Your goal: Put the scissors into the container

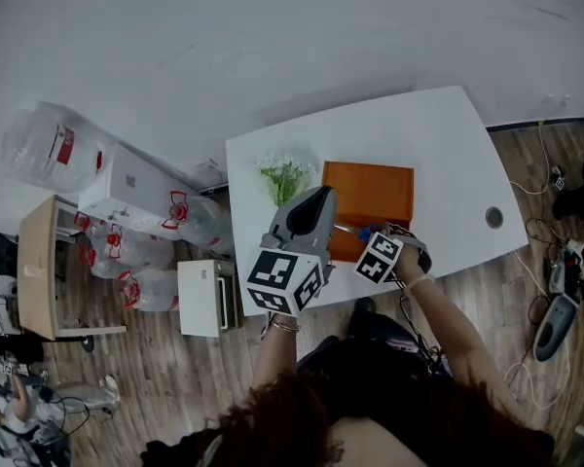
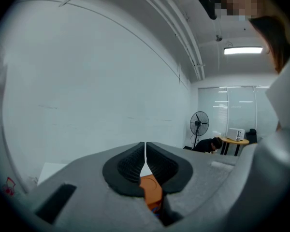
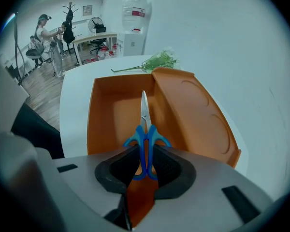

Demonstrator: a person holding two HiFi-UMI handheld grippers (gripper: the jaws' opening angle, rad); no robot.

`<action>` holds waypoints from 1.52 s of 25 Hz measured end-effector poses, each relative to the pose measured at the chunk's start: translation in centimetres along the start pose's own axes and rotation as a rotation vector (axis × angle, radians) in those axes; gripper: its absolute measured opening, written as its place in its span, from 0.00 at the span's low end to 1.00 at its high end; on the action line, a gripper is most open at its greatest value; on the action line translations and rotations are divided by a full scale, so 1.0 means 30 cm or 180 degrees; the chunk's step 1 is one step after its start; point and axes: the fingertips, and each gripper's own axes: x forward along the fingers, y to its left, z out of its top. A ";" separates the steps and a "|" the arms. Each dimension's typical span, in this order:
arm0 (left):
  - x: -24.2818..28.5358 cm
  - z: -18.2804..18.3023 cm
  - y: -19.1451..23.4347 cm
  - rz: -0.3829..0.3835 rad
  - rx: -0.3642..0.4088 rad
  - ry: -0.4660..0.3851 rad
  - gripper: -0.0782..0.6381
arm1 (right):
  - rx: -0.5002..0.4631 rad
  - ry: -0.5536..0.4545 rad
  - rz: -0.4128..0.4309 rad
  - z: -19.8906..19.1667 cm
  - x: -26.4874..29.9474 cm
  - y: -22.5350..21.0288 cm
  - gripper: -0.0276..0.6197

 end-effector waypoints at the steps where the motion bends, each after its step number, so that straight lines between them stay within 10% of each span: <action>1: -0.001 -0.002 0.003 0.0006 -0.0002 0.0006 0.14 | 0.0003 0.0020 0.0011 -0.002 0.006 0.002 0.17; 22: -0.044 0.002 0.035 0.0040 0.0012 0.0015 0.14 | 0.0009 0.0226 0.0064 -0.021 0.054 0.012 0.18; 38: -0.093 0.018 0.016 -0.0009 0.0076 -0.0019 0.14 | 0.0387 -0.0200 -0.0200 0.037 -0.040 -0.012 0.17</action>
